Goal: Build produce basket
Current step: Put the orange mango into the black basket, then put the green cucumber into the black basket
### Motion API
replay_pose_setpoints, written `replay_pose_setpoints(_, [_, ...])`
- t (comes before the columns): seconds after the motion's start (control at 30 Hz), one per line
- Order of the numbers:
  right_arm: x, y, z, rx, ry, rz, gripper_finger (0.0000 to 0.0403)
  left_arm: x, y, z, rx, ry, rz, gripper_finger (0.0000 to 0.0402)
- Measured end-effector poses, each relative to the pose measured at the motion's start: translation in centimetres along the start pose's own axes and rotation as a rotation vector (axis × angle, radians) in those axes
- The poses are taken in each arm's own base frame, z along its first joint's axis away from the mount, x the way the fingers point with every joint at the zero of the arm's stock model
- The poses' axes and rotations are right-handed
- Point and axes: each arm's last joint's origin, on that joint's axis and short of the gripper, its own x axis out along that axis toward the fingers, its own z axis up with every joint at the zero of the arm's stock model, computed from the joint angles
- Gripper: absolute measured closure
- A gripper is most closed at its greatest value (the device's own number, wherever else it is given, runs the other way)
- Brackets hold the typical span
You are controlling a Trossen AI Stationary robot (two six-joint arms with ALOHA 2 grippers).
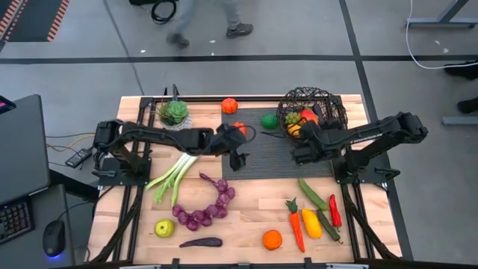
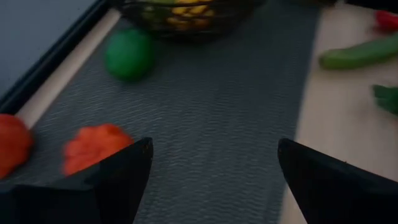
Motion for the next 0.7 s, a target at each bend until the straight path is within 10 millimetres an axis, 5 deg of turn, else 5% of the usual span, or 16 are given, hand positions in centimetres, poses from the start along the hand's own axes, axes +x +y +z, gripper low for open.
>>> replay_pose_setpoints(0.2, [1.5,-0.2,-1.0,-0.015,-0.002,-0.078,0.0151,0.8,2.7,0.5,-0.043,0.006,0.06,0.0049])
replay_pose_setpoints(0.7, [1.4,0.2,-0.5,0.132,-0.117,-0.064,0.0049,2.7,6.1,0.4,-0.043,0.044,0.139,0.0049])
